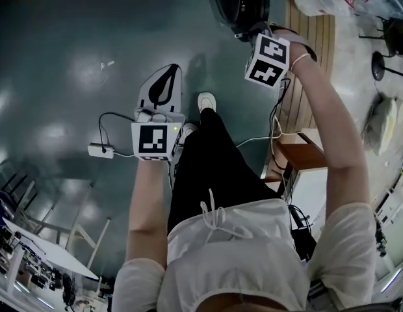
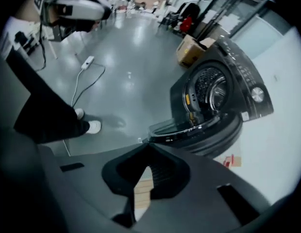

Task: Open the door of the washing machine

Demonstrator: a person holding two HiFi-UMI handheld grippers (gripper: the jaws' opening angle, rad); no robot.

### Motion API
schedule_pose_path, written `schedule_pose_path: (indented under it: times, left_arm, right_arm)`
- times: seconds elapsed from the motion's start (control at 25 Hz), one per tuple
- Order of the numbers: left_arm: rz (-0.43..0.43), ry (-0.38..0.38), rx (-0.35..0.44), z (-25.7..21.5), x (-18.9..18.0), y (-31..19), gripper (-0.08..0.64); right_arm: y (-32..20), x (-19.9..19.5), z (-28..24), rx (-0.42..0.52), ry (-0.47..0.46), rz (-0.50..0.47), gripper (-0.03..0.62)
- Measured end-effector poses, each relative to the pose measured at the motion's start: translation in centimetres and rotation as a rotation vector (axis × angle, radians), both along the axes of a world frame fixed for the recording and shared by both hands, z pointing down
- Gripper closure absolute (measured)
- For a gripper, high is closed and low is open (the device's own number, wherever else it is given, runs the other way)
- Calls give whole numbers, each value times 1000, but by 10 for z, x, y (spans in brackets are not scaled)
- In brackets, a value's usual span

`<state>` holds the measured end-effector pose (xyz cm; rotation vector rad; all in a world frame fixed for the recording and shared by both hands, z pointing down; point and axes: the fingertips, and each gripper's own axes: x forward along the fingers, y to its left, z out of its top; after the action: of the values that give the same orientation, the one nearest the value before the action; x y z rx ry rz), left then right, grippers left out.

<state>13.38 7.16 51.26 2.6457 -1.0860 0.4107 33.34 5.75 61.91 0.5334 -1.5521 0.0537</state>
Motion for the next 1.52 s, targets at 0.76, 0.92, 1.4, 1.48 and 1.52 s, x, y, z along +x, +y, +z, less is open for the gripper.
schedule_pose_path:
  times: [0.76, 0.92, 1.4, 1.48, 1.52]
  left_arm:
    - [73, -78, 162, -210, -10, -45, 538]
    - [84, -62, 177, -242, -30, -57, 537]
    - [173, 46, 298, -359, -109, -95, 538]
    - [180, 59, 331, -380, -128, -100, 538]
    - [177, 62, 344, -389, -138, -103, 537]
  right_arm:
    - [-14, -76, -248, 450, -615, 421, 585]
    - [-26, -92, -295, 550, -724, 455, 584]
    - [-45, -152, -451, 952, -939, 545, 586]
    - [-48, -167, -472, 1013, -939, 546, 586]
    - [-49, -173, -481, 1039, -933, 544, 586]
